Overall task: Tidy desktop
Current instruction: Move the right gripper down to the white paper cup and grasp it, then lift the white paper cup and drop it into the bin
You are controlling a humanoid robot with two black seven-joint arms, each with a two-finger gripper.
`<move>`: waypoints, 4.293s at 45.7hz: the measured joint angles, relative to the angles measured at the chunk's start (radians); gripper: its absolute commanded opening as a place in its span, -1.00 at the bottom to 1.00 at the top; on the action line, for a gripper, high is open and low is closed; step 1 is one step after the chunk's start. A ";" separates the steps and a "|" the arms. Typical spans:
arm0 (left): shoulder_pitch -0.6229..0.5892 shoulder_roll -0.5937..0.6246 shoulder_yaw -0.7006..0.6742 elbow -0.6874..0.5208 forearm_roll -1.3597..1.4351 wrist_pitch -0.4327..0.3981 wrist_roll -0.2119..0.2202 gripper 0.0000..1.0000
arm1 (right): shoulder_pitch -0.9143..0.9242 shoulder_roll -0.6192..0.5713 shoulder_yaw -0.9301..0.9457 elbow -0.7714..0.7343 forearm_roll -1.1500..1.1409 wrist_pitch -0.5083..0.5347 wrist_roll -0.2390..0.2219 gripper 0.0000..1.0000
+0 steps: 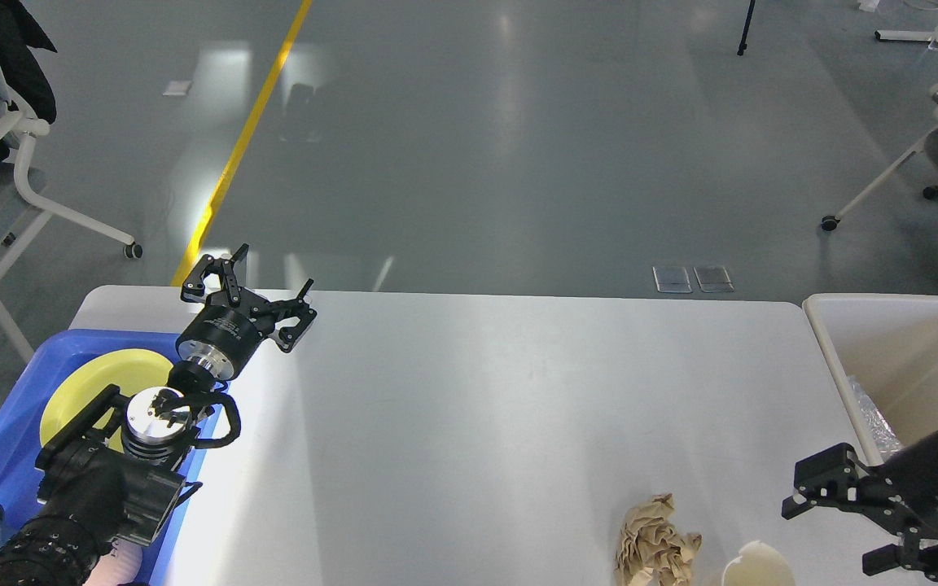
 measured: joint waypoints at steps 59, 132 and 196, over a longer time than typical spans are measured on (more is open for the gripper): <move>0.000 0.000 0.001 0.000 0.000 0.000 0.000 0.95 | -0.835 -0.048 0.716 -0.173 -0.089 -0.034 0.079 -0.79; 0.000 -0.002 0.001 0.000 0.000 0.000 0.000 0.95 | -0.009 0.058 0.702 -0.262 -0.142 0.218 -0.234 -1.00; 0.000 -0.002 0.000 0.000 0.000 0.000 -0.001 0.95 | -0.257 0.286 0.169 -0.985 0.256 -0.035 -0.217 -1.00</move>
